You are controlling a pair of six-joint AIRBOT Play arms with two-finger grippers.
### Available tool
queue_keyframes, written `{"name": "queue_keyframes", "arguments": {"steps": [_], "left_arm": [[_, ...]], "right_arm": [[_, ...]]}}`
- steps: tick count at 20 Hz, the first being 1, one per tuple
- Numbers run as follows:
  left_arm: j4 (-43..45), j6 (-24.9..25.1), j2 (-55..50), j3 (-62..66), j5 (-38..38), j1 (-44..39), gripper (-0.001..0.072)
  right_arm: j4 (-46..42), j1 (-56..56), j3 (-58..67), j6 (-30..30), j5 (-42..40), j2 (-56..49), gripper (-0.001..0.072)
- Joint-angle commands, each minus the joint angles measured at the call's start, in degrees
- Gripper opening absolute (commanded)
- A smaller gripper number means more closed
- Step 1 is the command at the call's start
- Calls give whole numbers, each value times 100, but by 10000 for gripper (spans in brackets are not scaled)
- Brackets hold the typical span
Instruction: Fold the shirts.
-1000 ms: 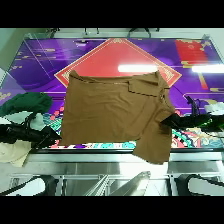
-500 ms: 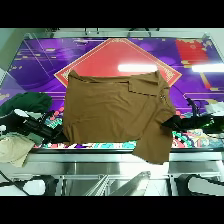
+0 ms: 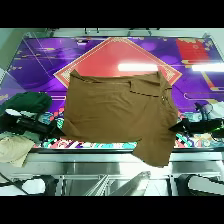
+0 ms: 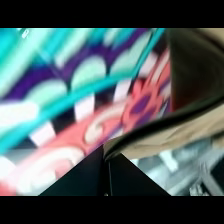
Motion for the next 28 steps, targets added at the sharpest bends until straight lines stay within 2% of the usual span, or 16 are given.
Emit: {"name": "queue_keyframes", "arguments": {"steps": [1,4,5,7,8,10,12,14,17,19,22,25,28], "left_arm": [[-1963,787,769,188,-809,433,24],[-3779,1095,1869,929,-2000,507,24],[-4590,1108,2312,1261,-2275,511,24],[-6240,1169,3145,2013,-2404,629,25],[-6955,1270,3521,2437,-2339,811,25],[-7722,1349,4009,3252,-2109,1480,25],[-7993,1290,4260,3985,-1985,2461,25],[-8161,1104,4111,4446,-2022,2726,25],[-7696,879,3405,4951,-2035,2251,25],[-6614,693,2933,5049,-2173,1985,25],[-4763,549,2286,4787,-2234,1279,25],[-3783,743,1576,4085,-1971,527,25],[-3392,1191,723,3521,-1392,-133,25]], "right_arm": [[1504,-44,223,-52,874,549,28],[3746,-44,743,-50,1668,1805,28],[4511,-46,1016,-9,1725,2343,28],[5469,-107,1676,-13,1340,3379,28],[5643,-173,2037,-9,916,3825,28],[5641,-365,2782,-17,-109,4599,28],[5458,-651,3410,-24,-957,5088,28],[4962,-907,3888,-61,-1373,5272,28],[4074,-938,4094,28,-1462,5143,28],[3606,-933,4044,286,-1040,4819,28],[3563,-848,3606,234,-411,4157,28],[3289,-356,2835,-98,-334,3547,28],[3272,343,1932,-769,-699,2750,28]]}}
